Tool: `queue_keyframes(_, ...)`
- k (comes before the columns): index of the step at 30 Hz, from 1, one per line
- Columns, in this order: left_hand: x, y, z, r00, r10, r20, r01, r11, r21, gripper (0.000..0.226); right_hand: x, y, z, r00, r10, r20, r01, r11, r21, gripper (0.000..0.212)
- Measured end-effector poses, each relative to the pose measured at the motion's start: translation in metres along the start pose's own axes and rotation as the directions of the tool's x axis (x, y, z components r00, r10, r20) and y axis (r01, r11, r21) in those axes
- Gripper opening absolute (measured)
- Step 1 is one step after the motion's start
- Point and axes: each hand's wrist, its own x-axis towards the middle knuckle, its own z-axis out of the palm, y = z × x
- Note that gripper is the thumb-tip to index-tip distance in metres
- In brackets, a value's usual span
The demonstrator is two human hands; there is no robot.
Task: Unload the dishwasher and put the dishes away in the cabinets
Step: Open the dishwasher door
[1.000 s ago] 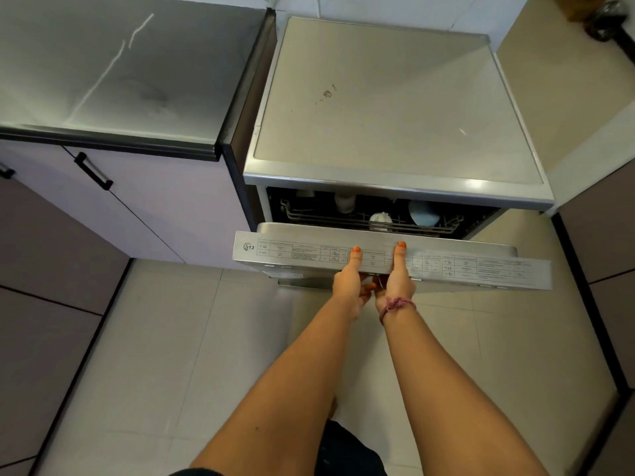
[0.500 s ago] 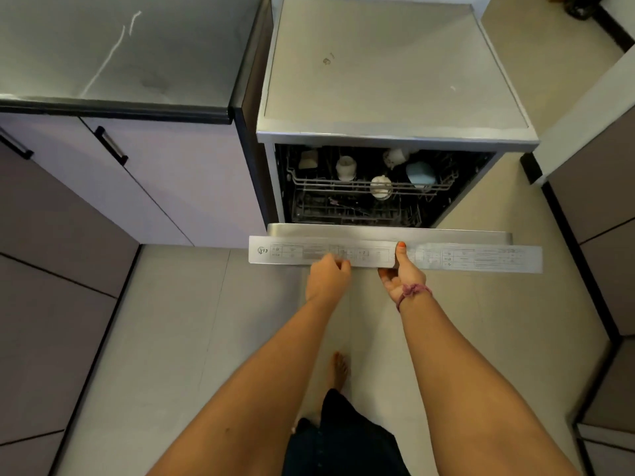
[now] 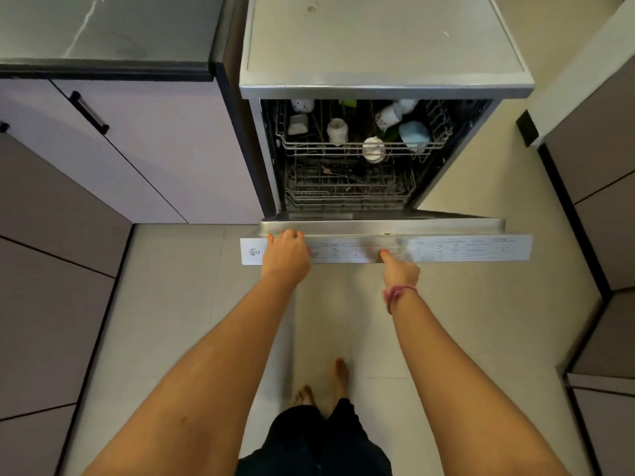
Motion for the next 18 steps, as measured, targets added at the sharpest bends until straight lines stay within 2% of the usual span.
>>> queue_keyframes(1,0.003,0.000,-0.003,1.000,0.007,0.007,-0.008,0.999,0.035,0.038,-0.004,0.003,0.002,0.990,-0.114,-0.083,0.108,0.991,-0.074,0.055)
queue_keyframes(3,0.007,0.001,-0.008,0.999,0.011,0.047,-0.015,0.997,0.075,0.037,-0.016,0.007,0.001,0.920,-0.367,-0.140,0.346,0.926,-0.151,0.063)
queue_keyframes(5,0.008,0.001,-0.011,0.995,-0.038,0.087,0.036,0.999,0.025,0.038,-0.023,0.010,-0.002,0.805,-0.592,-0.032,0.556,0.772,-0.308,0.061)
queue_keyframes(7,0.007,0.001,-0.011,0.993,-0.080,0.090,0.082,0.997,-0.015,0.039,-0.023,0.011,-0.002,0.699,-0.691,0.183,0.690,0.583,-0.430,0.054)
queue_keyframes(9,0.003,0.005,-0.008,0.990,-0.093,0.103,0.093,0.996,0.004,0.038,-0.017,0.011,-0.004,0.619,-0.692,0.372,0.757,0.397,-0.520,0.054)
queue_keyframes(11,-0.005,0.008,-0.002,0.990,-0.077,0.115,0.073,0.997,0.038,0.036,-0.008,0.014,-0.007,0.575,-0.648,0.500,0.786,0.268,-0.557,0.055)
queue_keyframes(14,-0.010,0.005,0.013,0.988,-0.050,0.149,0.041,0.997,0.061,0.036,-0.001,0.029,-0.019,0.599,-0.539,0.592,0.776,0.209,-0.595,0.055)
queue_keyframes(18,-0.017,0.003,0.035,0.959,-0.121,0.258,0.129,0.992,-0.014,0.044,0.000,0.063,-0.024,0.603,-0.543,0.584,0.738,0.102,-0.668,0.052)
